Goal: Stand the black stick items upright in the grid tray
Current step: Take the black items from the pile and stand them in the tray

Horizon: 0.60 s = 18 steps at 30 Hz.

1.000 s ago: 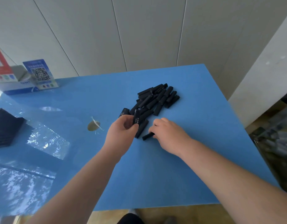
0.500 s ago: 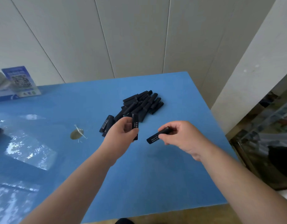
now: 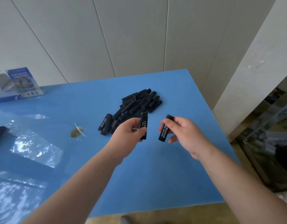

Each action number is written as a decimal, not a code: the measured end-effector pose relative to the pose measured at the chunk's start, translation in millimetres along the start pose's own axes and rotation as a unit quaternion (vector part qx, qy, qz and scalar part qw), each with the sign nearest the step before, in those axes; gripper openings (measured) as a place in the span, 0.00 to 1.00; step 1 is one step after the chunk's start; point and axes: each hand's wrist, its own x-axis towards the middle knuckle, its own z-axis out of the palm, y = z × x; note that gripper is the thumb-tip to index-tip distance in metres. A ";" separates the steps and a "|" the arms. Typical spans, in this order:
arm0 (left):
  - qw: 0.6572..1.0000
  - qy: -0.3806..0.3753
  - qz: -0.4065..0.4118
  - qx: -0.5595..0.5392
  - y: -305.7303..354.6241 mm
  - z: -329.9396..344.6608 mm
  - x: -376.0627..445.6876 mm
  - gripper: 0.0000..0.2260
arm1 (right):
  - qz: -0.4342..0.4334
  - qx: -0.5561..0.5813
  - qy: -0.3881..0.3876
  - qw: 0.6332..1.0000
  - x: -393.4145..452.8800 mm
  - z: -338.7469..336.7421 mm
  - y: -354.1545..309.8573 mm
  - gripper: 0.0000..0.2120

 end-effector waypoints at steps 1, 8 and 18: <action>1.000 0.007 -0.005 0.002 -0.2 -2.6 -1.9 0.07 | 0.001 0.015 -0.003 1.000 1.2 4.5 0.2 0.09; 0.996 0.055 -0.048 -0.048 -15.4 -36.7 -17.8 0.07 | 0.005 0.005 -0.067 0.998 11.8 48.6 2.4 0.05; 0.980 0.134 -0.058 -0.133 -53.6 -114.5 -59.5 0.08 | -0.021 -0.066 -0.131 0.989 15.5 138.4 -16.7 0.06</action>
